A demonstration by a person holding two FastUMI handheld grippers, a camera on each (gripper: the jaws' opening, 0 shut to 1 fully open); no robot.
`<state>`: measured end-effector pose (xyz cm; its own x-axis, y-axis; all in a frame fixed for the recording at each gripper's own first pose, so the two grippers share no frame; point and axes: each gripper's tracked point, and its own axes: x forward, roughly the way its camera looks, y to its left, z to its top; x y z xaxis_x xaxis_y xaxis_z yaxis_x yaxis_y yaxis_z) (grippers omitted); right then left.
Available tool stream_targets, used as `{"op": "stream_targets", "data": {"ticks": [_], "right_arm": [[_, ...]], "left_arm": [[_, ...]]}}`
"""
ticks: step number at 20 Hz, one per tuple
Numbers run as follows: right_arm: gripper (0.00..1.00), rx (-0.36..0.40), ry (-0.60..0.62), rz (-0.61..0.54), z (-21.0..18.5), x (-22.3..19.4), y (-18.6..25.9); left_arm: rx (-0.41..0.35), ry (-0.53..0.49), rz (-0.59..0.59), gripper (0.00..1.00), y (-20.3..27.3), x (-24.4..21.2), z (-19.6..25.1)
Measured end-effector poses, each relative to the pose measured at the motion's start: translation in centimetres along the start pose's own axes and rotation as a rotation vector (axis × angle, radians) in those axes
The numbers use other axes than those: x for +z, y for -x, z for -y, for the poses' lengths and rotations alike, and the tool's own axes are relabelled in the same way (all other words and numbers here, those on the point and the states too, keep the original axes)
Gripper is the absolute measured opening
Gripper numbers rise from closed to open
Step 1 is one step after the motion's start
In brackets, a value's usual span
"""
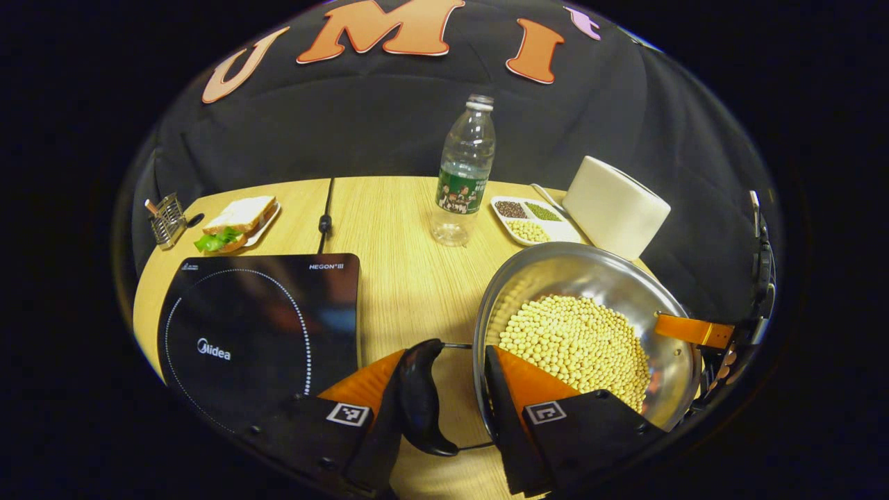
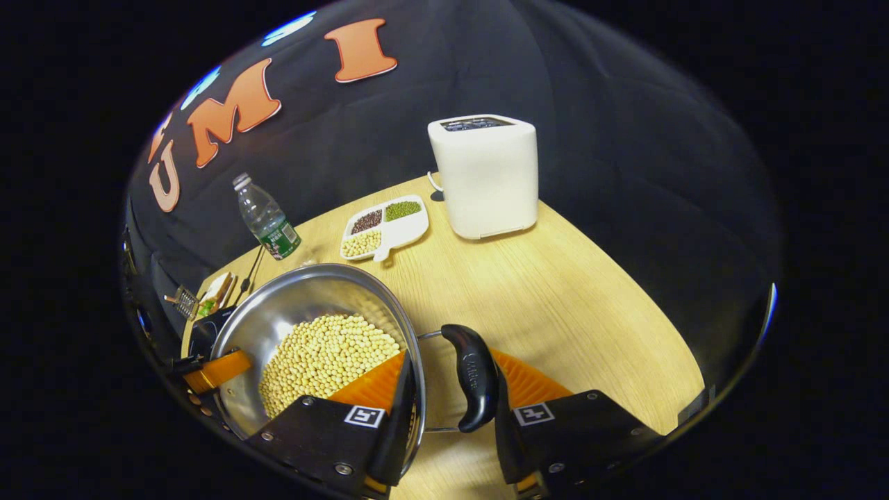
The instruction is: First push the handle of the pot to place it horizontally, then grasp the pot with both hands and set it on the induction cooktop.
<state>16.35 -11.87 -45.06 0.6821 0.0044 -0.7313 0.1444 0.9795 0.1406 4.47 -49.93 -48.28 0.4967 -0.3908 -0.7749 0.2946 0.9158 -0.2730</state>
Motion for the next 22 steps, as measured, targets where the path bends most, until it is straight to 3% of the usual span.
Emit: {"op": "stream_targets", "data": {"ticks": [1, 5, 6, 8, 12, 14, 16, 19, 20, 22], "right_arm": [[0.53, 0.0, -0.001, 0.016, -0.2, 0.5, 1.0], [0.53, -0.01, 0.013, 0.061, -1.2, 2.0, 5.2], [0.53, -0.01, 0.02, 0.071, -1.9, 2.2, 6.0], [0.53, -0.006, 0.031, 0.083, -3.2, 2.5, 7.1], [0.53, 0.035, 0.035, 0.096, -7.6, 2.3, 9.1], [0.53, 0.063, 0.042, 0.099, -10.0, 2.0, 9.5], [0.53, 0.086, 0.06, 0.101, -12.8, 1.8, 9.8], [0.48, 0.12, 0.092, 0.099, -17.2, 1.1, 10.0], [0.53, 0.133, 0.102, 0.093, -18.6, 0.7, 10.0], [0.53, 0.161, 0.108, 0.088, -21.4, -0.1, 9.7]], "left_arm": [[-0.007, -0.003, 0.014, 0.65, 1.2, 0.6, 0.1], [-0.033, 0.01, 0.059, 0.7, 4.7, 2.7, -0.1], [-0.033, 0.015, 0.068, 0.64, 5.6, 2.9, -0.4], [-0.027, 0.022, 0.082, 0.7, 6.9, 3.2, -1.8], [0.004, 0.038, 0.122, 0.64, 11.0, 4.6, -5.5], [0.028, 0.046, 0.156, 0.69, 12.6, 5.4, -7.9], [0.053, 0.054, 0.174, 0.64, 14.1, 5.6, -10.4], [0.09, 0.093, 0.181, 0.66, 16.0, 5.4, -14.7], [0.104, 0.103, 0.183, 0.64, 16.5, 5.2, -16.1], [0.133, 0.109, 0.193, 0.68, 17.5, 5.0, -18.8]]}}
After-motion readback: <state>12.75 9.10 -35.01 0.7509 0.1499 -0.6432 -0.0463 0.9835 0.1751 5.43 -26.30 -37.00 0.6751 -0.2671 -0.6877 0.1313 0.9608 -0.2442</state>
